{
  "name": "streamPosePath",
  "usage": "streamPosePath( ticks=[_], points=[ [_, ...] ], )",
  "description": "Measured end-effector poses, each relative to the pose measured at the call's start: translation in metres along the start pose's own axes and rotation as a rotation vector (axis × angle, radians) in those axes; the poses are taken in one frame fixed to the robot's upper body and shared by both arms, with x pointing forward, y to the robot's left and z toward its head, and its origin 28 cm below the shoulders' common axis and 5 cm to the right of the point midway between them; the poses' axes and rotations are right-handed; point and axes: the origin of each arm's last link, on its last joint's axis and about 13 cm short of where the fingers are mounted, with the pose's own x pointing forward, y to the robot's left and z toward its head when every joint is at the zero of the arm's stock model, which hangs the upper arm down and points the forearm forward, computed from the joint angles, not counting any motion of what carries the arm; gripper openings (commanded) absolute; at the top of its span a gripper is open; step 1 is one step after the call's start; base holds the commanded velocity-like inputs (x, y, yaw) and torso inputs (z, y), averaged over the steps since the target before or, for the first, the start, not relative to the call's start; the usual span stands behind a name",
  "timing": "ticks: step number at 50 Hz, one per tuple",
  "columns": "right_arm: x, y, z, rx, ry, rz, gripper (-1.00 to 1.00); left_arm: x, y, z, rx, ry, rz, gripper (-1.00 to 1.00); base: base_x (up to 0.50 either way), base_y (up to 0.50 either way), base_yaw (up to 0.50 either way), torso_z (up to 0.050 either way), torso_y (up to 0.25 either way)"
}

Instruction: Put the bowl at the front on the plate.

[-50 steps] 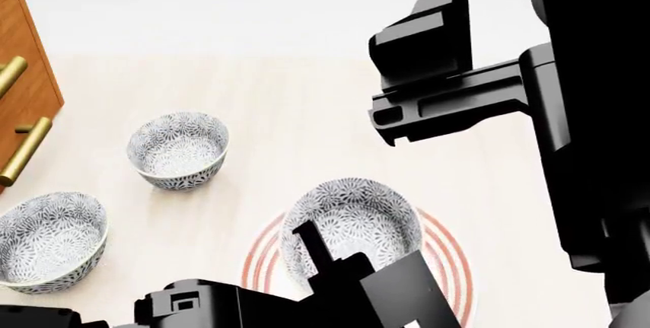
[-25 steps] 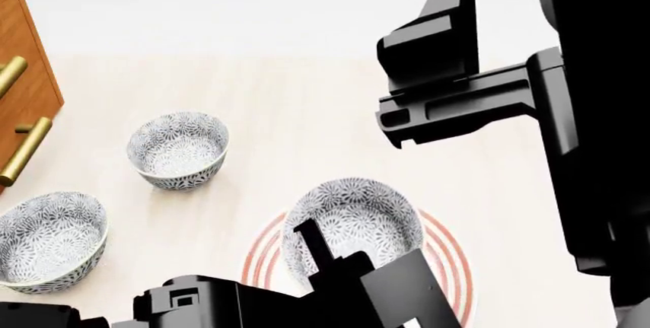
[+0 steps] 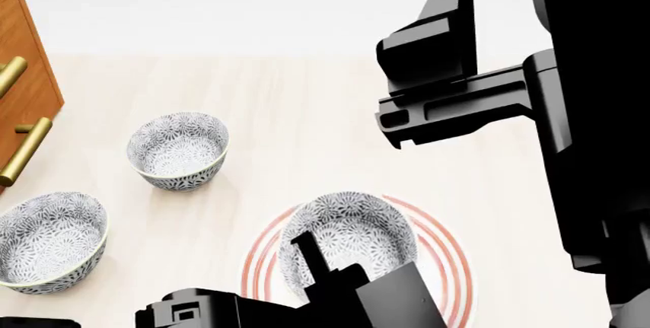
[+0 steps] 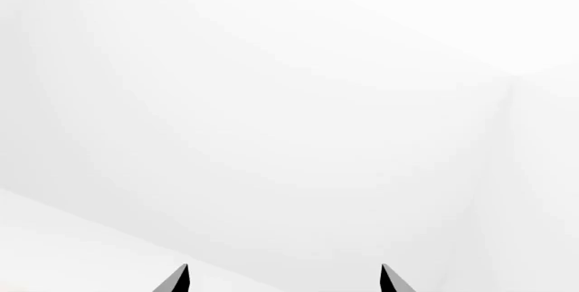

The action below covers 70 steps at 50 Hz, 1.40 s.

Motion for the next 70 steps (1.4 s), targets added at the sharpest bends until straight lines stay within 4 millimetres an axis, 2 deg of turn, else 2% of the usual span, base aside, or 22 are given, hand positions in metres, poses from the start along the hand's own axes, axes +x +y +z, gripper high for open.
streamPosePath(
  ticks=[24,70],
  points=[
    [-0.001,0.0,-0.001,0.0,-0.001,-0.003,1.0,0.006,-0.006,-0.012,0.008,0.02,-0.008,-1.0,0.0,0.0,0.0,0.0,0.0],
    [-0.006,0.0,-0.003,0.009,-0.007,-0.011,1.0,0.01,-0.014,-0.022,0.017,0.03,-0.001,-1.0,0.0,0.0,0.0,0.0,0.0]
  ],
)
